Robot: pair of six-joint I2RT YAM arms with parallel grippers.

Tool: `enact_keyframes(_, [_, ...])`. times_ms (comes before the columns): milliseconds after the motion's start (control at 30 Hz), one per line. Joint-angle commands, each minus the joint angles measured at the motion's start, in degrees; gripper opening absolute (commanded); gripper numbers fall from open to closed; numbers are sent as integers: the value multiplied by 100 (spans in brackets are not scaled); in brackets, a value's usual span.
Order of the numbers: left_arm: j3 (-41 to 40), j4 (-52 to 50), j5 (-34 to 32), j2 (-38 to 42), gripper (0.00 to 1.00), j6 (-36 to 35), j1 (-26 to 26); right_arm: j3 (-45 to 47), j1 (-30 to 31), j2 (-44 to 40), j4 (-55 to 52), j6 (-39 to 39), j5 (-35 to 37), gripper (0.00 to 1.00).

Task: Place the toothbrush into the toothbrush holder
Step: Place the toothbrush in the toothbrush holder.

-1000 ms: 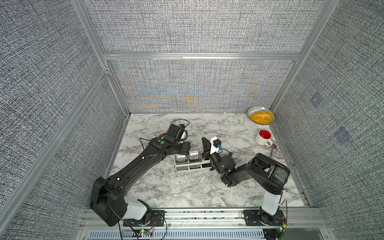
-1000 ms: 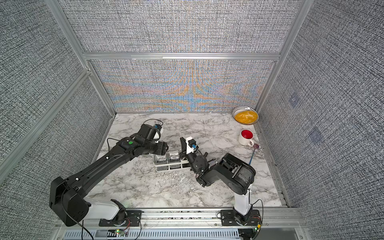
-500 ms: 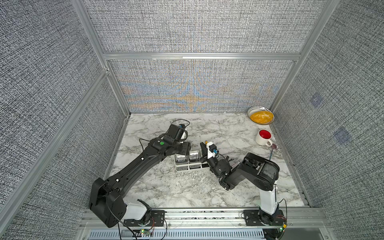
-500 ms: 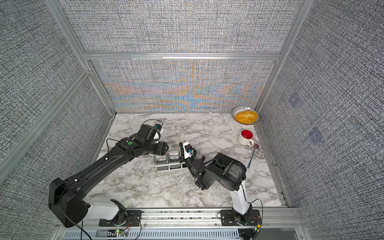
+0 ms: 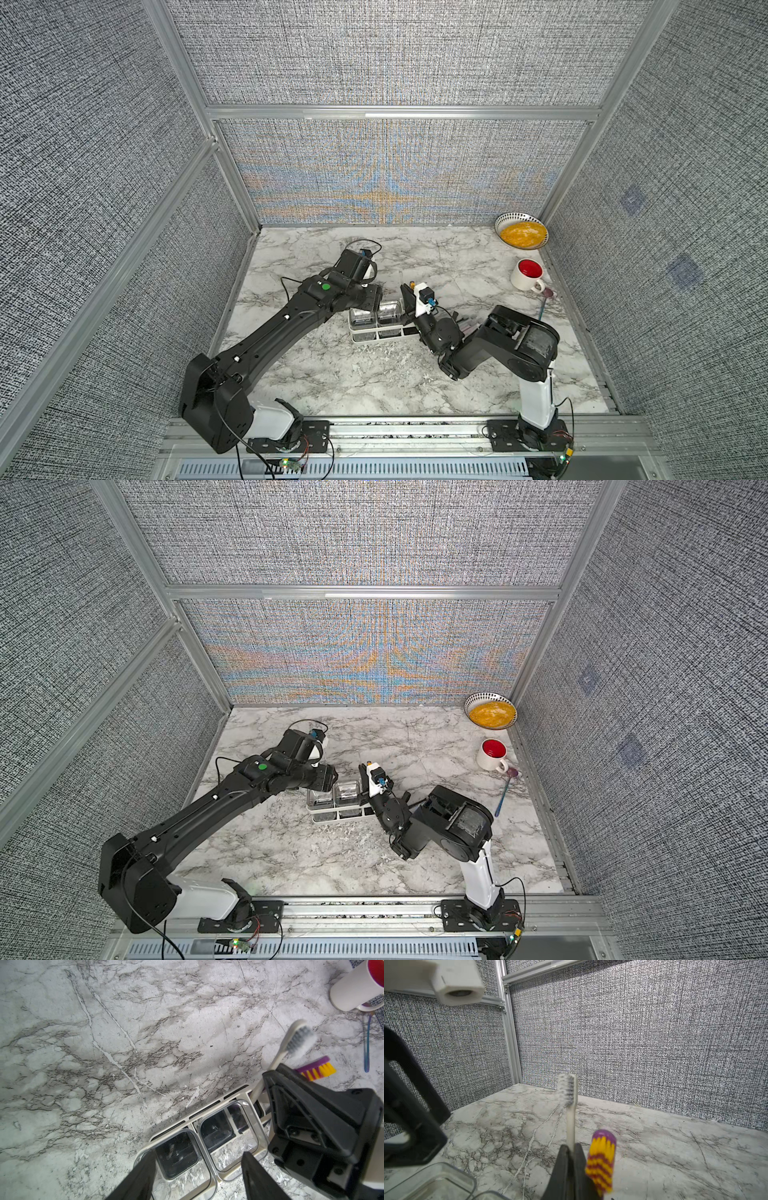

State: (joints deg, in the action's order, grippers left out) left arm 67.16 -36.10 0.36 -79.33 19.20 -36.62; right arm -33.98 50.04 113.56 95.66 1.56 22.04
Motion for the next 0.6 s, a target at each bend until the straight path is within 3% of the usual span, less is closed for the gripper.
enact_keyframes(0, [27, 24, -40, -4, 68, -89, -14, 34, 10, -48, 1114, 488, 84, 1])
enact_keyframes(567, [-18, 38, -150, -13, 68, -122, -78, 105, 6, -433, 1115, 549, 110, 1])
